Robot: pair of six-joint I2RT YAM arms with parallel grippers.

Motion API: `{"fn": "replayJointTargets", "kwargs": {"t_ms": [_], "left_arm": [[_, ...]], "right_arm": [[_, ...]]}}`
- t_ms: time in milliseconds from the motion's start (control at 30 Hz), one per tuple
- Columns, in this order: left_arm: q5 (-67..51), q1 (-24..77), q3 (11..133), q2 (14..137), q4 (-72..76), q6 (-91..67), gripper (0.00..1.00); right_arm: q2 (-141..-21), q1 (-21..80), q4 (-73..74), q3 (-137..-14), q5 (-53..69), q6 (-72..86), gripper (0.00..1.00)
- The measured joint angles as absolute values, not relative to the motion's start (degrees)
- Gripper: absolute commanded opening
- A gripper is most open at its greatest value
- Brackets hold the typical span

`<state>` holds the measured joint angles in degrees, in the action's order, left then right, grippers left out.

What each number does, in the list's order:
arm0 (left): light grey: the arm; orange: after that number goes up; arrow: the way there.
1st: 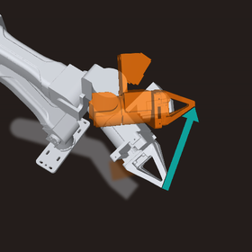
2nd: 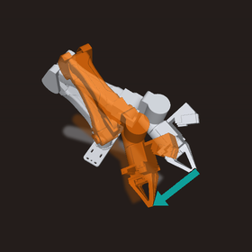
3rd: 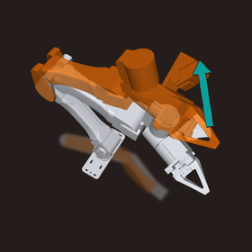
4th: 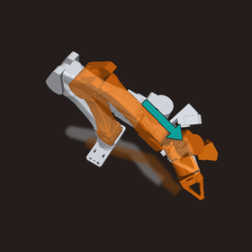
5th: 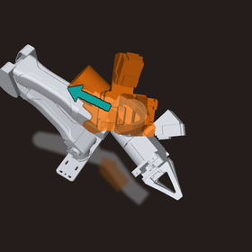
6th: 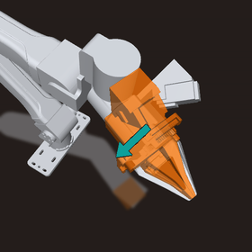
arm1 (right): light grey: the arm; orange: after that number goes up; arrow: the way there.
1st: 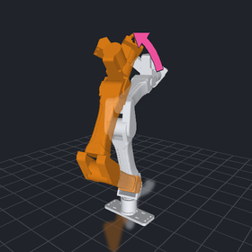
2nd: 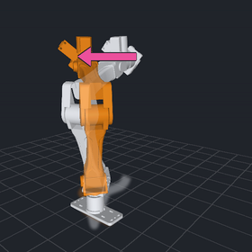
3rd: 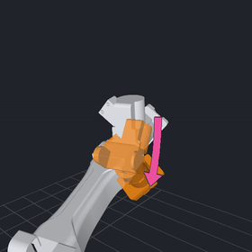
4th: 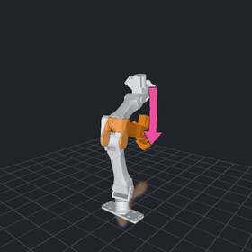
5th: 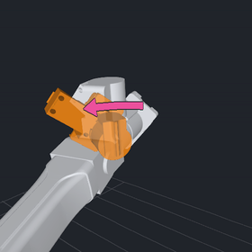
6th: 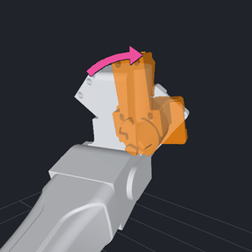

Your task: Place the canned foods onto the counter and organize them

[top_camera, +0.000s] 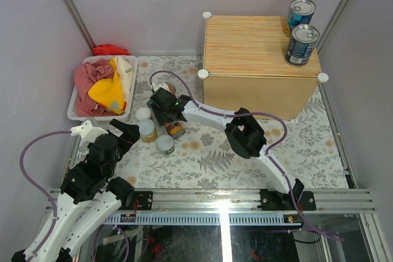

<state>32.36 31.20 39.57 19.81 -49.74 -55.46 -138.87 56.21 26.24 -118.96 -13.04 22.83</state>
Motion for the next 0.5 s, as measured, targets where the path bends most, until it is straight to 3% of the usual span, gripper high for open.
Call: {"fn": "replayJointTargets", "kwargs": {"t_ms": [500], "left_arm": [[32.34,31.20,39.57,19.81,-49.74,-55.46,1.00]], "right_arm": [[-130.67,56.62,25.89,-111.00,-17.17,18.83,0.00]]}}
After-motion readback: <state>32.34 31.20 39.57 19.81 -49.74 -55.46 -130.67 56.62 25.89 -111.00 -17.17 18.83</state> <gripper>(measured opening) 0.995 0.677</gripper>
